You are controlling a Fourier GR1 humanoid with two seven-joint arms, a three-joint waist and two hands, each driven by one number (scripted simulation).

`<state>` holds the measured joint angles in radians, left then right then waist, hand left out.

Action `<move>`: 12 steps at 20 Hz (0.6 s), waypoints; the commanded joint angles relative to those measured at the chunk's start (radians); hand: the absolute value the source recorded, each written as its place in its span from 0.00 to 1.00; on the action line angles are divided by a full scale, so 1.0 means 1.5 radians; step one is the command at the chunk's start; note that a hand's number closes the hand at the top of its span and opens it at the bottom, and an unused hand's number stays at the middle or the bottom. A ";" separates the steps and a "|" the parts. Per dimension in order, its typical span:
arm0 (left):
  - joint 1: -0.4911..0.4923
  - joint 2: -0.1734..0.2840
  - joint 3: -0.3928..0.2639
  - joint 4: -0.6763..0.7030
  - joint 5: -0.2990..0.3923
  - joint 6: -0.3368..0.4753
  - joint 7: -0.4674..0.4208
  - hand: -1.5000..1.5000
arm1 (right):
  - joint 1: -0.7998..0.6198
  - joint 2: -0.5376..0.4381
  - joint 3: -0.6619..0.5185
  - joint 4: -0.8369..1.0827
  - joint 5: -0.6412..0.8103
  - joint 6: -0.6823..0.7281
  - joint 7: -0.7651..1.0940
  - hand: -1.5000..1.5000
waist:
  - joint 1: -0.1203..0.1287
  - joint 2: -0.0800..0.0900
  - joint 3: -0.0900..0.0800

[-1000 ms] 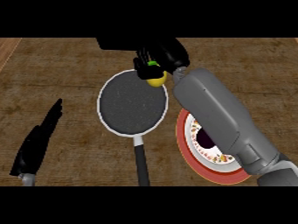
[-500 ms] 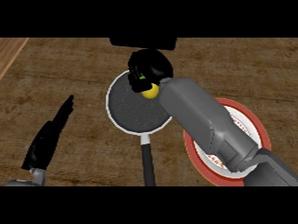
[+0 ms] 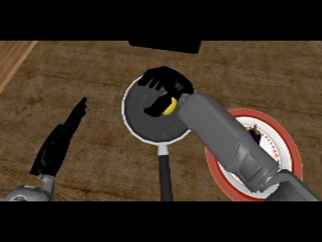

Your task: Pick the lemon from the plate and place it in the pan

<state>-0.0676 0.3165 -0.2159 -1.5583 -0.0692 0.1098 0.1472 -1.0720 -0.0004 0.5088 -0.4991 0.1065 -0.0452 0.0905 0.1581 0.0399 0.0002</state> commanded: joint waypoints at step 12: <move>0.017 0.000 0.016 -0.001 0.002 0.001 -0.002 0.50 | -0.019 0.000 -0.127 0.036 -0.217 -0.255 -0.137 0.00 | -0.025 -0.006 0.000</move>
<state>-0.0558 0.3107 -0.2044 -1.5478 -0.0769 0.1168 0.1386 -1.0936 -0.0001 0.3716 -0.4905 -0.1632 -0.3348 -0.0695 0.1341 0.0328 0.0009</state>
